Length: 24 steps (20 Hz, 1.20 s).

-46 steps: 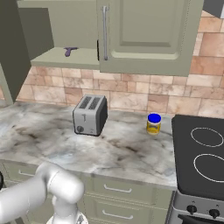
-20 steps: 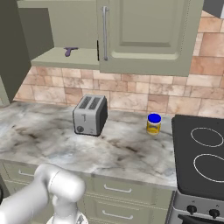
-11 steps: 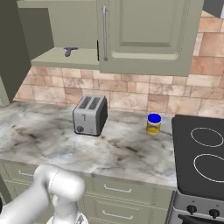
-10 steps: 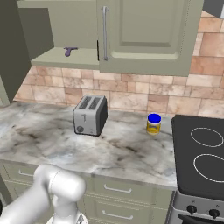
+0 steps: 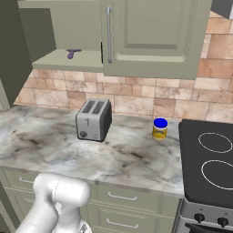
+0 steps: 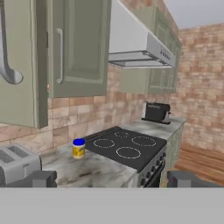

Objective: Pick the bar soap and soap dispenser from the cabinet and place them on the counter.

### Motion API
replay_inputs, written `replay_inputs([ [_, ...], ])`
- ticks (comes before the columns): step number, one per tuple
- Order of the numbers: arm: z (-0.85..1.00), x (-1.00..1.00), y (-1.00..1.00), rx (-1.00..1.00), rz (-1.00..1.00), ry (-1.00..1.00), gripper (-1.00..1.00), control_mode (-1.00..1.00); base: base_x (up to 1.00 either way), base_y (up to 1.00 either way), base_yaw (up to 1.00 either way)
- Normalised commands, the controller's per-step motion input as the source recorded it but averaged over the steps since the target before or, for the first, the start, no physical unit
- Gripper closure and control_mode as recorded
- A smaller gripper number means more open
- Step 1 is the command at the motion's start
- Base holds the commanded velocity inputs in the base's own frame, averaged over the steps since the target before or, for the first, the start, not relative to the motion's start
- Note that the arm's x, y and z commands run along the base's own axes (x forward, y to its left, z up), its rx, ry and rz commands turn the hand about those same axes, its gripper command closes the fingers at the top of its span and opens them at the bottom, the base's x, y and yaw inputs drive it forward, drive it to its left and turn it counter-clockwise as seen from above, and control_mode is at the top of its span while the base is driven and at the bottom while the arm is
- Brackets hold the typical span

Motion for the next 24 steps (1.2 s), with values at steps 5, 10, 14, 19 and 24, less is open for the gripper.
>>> replay_inputs([
  [5, -0.04, -0.16, -0.45, -0.02, 0.29, 0.0, -1.0, -1.0, 0.0, 0.0, 0.0],
  [10, -0.04, -0.2, -0.29, 0.08, 0.21, 0.01, -1.0, -1.0, 0.0, 0.0, 0.0],
  [14, -0.1, -0.07, -0.54, 0.22, 0.17, 0.01, -1.0, -1.0, 0.0, 0.0, 0.0],
  [19, 0.01, 0.04, -0.56, 0.34, 0.09, 0.13, -1.0, -1.0, 0.0, 0.0, 0.0],
  [24, -0.08, 0.1, -0.47, 0.33, 0.1, 0.22, -1.0, -1.0, 0.0, 0.0, 0.0],
])
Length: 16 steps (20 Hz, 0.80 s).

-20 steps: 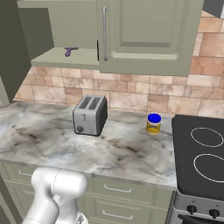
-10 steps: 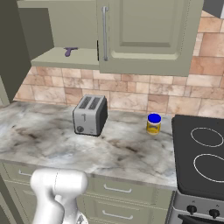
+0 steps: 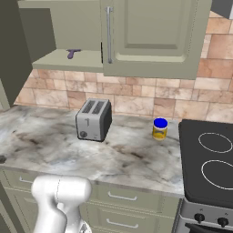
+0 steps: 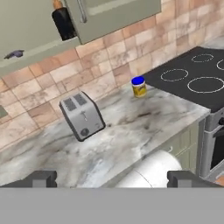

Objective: Pick the bar soap and soap dispenser from the cabinet and place them on the counter.

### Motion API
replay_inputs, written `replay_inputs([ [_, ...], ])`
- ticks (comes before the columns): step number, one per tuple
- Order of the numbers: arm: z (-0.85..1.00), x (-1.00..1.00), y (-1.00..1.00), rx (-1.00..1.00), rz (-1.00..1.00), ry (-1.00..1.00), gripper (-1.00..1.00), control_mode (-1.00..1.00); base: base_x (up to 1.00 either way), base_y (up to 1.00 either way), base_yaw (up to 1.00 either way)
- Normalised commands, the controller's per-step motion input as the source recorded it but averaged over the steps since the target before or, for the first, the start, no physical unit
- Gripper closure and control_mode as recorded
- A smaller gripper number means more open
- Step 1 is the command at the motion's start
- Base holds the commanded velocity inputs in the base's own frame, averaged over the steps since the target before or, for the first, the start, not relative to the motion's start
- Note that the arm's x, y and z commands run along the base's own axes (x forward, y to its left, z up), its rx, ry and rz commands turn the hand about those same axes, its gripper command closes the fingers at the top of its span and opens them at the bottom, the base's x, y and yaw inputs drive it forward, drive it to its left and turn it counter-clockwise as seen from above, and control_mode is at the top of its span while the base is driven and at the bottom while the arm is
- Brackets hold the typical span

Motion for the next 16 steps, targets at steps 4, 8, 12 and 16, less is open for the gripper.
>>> replay_inputs([
  [4, -0.2, 0.17, -0.32, 0.27, 0.15, 0.23, -1.0, -1.0, 0.0, 0.0, 0.0],
  [8, -0.2, 0.15, -0.1, 0.24, 0.21, 0.16, -1.0, -1.0, 0.0, 0.0, 0.0],
  [12, -0.12, 0.07, 0.0, 0.23, 0.23, 0.11, -1.0, -1.0, 0.0, 0.0, 0.0],
  [16, -0.12, 0.09, 0.0, 0.28, 0.21, 0.12, -1.0, -1.0, 0.0, 0.0, 0.0],
])
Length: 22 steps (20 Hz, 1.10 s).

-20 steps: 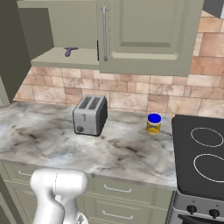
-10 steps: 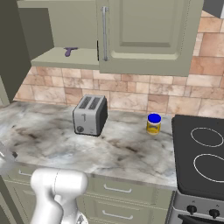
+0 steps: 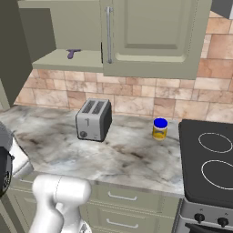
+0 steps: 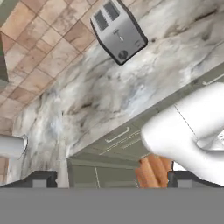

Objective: Pick the bar soap and soap dispenser from the cabinet and place them on the counter.

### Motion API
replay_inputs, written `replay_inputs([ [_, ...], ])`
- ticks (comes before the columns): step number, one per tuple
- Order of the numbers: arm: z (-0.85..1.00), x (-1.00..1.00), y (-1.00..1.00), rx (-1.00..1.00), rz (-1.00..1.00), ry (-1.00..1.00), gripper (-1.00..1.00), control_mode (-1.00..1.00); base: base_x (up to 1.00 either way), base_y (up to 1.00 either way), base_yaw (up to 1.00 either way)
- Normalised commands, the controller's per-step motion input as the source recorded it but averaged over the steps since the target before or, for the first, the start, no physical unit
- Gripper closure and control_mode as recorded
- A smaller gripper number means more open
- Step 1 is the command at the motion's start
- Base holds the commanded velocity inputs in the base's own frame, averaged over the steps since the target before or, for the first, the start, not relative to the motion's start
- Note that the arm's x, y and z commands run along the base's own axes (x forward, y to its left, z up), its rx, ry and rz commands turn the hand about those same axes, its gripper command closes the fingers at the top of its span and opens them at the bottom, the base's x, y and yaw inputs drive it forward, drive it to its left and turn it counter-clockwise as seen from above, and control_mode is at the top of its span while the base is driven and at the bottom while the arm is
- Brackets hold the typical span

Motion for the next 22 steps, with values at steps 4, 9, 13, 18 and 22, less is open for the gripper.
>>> replay_inputs([
  [4, -0.03, 0.19, -0.06, 0.35, 0.17, 0.16, -1.0, -1.0, 0.0, 0.0, 0.0],
  [9, -0.06, 0.15, -0.04, 0.34, 0.14, 0.2, -1.0, -1.0, 0.0, 0.0, 0.0],
  [13, -0.02, 0.22, -0.01, 0.26, 0.09, 0.13, -1.0, -1.0, 0.0, 0.0, 0.0],
  [18, 0.12, 0.27, 0.02, 0.14, 0.09, 0.12, -1.0, -1.0, 0.0, 0.0, 0.0],
  [22, 0.19, 0.19, 0.02, 0.12, 0.09, 0.11, -1.0, -1.0, 0.0, 0.0, 0.0],
])
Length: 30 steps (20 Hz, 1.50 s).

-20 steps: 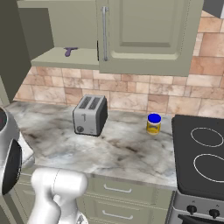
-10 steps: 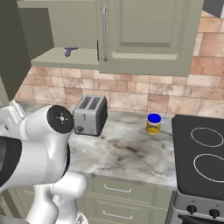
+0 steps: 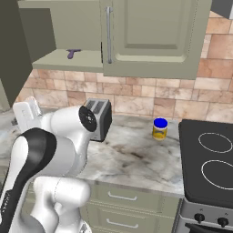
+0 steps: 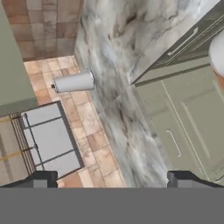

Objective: Pick the bar soap and soap dispenser from the cabinet and place them on the counter.

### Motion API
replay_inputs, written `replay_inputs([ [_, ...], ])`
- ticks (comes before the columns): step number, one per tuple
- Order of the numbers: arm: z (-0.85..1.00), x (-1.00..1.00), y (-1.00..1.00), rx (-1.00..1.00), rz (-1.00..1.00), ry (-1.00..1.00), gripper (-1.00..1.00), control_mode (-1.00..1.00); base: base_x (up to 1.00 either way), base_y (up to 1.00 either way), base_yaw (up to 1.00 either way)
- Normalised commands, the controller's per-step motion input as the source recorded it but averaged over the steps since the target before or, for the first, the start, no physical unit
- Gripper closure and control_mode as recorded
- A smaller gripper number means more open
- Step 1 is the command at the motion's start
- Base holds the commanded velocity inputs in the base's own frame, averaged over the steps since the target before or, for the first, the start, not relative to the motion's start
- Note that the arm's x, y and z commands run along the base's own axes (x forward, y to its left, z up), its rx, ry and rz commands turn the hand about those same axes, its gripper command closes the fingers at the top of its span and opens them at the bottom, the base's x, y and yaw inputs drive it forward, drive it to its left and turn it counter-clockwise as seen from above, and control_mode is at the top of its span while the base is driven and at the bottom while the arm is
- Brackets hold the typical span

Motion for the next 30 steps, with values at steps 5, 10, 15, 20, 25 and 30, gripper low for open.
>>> replay_inputs([
  [5, 0.12, 0.15, 0.01, 0.09, 0.07, 0.04, -1.0, -1.0, 0.0, 0.0, 0.0],
  [10, 0.07, 0.33, 0.01, -0.01, 0.03, 0.01, -1.0, -1.0, 0.0, 0.0, 0.0],
  [15, 0.25, 0.43, 0.03, 0.03, 0.03, 0.0, -1.0, -1.0, 0.0, 0.0, 0.0],
  [20, 0.22, 0.31, 0.1, 0.02, 0.04, 0.0, -1.0, -1.0, 0.0, 0.0, 0.0],
  [25, 0.19, 0.23, 0.17, 0.03, 0.0, 0.0, -1.0, -1.0, 0.0, 0.0, 0.0],
  [30, 0.23, 0.15, 0.29, 0.05, 0.0, 0.0, -1.0, -1.0, 0.0, 0.0, 0.0],
])
